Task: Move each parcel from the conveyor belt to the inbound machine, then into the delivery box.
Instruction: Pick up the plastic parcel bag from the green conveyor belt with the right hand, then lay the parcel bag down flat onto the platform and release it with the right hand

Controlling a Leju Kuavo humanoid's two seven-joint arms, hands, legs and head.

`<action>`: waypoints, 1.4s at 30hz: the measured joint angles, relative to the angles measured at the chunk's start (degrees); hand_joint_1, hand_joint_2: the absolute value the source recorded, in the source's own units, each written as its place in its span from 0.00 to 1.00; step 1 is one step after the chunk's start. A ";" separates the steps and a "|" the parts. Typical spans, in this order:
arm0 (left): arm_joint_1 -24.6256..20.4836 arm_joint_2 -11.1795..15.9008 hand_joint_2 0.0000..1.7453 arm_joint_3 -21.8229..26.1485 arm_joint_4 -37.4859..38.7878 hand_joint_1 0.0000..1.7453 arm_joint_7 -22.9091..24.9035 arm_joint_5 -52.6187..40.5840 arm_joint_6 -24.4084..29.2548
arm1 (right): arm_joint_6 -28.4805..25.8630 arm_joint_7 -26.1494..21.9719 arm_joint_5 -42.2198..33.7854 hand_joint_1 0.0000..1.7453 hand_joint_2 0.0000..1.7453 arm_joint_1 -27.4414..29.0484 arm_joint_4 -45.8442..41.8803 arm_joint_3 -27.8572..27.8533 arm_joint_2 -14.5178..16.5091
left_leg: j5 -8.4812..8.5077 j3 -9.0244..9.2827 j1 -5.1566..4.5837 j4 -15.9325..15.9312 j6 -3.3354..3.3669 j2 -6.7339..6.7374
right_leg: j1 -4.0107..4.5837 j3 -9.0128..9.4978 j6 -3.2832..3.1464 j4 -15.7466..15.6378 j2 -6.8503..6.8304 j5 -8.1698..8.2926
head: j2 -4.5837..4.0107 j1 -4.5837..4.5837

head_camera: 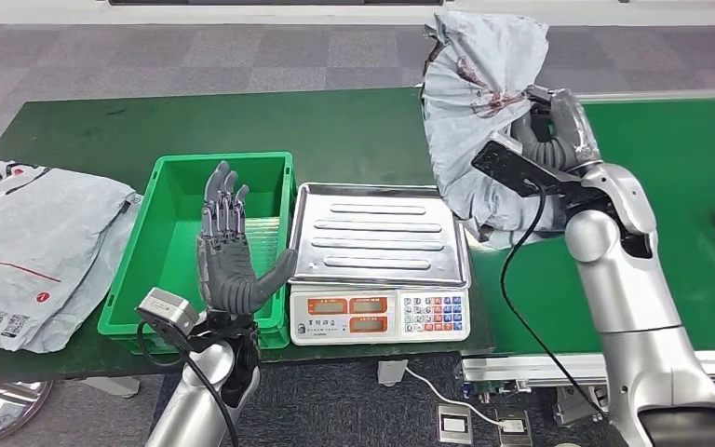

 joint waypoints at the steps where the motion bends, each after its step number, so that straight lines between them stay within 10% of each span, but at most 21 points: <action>1: -0.03 -0.01 1.00 0.00 0.01 0.00 -0.01 0.22 -0.13 | 2.56 -0.14 -0.58 1.00 1.00 -1.36 2.79 0.72 0.61 | -0.01 0.00 0.00 -0.01 0.00 0.08 | 0.00 -0.02 -0.01 0.00 0.05 0.00 | 0.00 0.01; 6: -0.98 -0.92 1.00 -0.16 1.50 0.00 0.03 2.85 -5.85 | 14.68 -3.10 -2.35 1.00 1.00 -8.15 28.60 8.21 7.40 | -0.01 0.24 0.07 -0.01 -0.02 0.52 | 0.09 0.02 -0.09 -0.01 0.43 0.07 | 0.00 0.02; 12: -2.06 -1.95 1.00 -1.05 4.65 0.00 0.06 2.90 -9.39 | 10.37 -5.22 -0.58 1.00 1.00 -7.62 45.67 14.56 16.91 | -0.03 0.24 0.13 -0.03 -0.13 0.49 | 0.13 -0.07 -0.20 0.04 0.45 0.04 | 0.00 0.02; 25: -3.06 -2.06 1.00 -2.16 8.68 0.00 0.05 2.83 -10.51 | 15.94 -2.23 1.37 1.00 1.00 -12.15 54.59 21.49 20.32 | -0.22 1.02 0.13 -0.04 -0.22 0.68 | 0.13 0.63 -0.27 -0.06 0.61 -0.07 | 0.00 0.02; 26: -3.11 -2.07 1.00 -2.20 8.87 0.00 0.05 2.92 -10.53 | 15.13 -3.23 1.58 0.76 1.00 -12.11 54.70 21.82 20.35 | -0.22 1.06 0.13 -0.04 -0.22 0.68 | 0.13 0.67 -0.27 -0.06 0.61 -0.07 | 0.00 0.02; 29: -3.13 -2.08 1.00 -2.23 9.20 0.00 0.05 3.19 -10.46 | 4.92 -9.02 1.57 0.02 1.00 -10.80 54.77 22.51 20.41 | -0.22 1.08 0.13 -0.04 -0.23 0.70 | 0.14 0.71 -0.26 -0.05 0.61 -0.05 | 0.00 0.01; 33: -3.07 -2.08 1.00 -2.23 9.20 0.00 0.03 3.48 -10.39 | -15.49 -13.61 0.83 0.01 1.00 -8.03 54.51 22.54 20.83 | -0.20 0.94 0.13 -0.04 -0.24 0.70 | 0.14 0.55 -0.26 -0.02 0.61 -0.03 | 0.00 0.01; 42: -3.06 -2.13 1.00 -2.23 9.32 0.00 0.03 3.95 -10.94 | -32.03 -27.64 -10.12 0.00 1.00 -5.91 51.18 17.97 20.94 | -0.21 0.67 0.13 -0.03 -0.25 0.67 | 0.12 0.28 -0.26 0.00 0.61 -0.04 | 0.00 0.01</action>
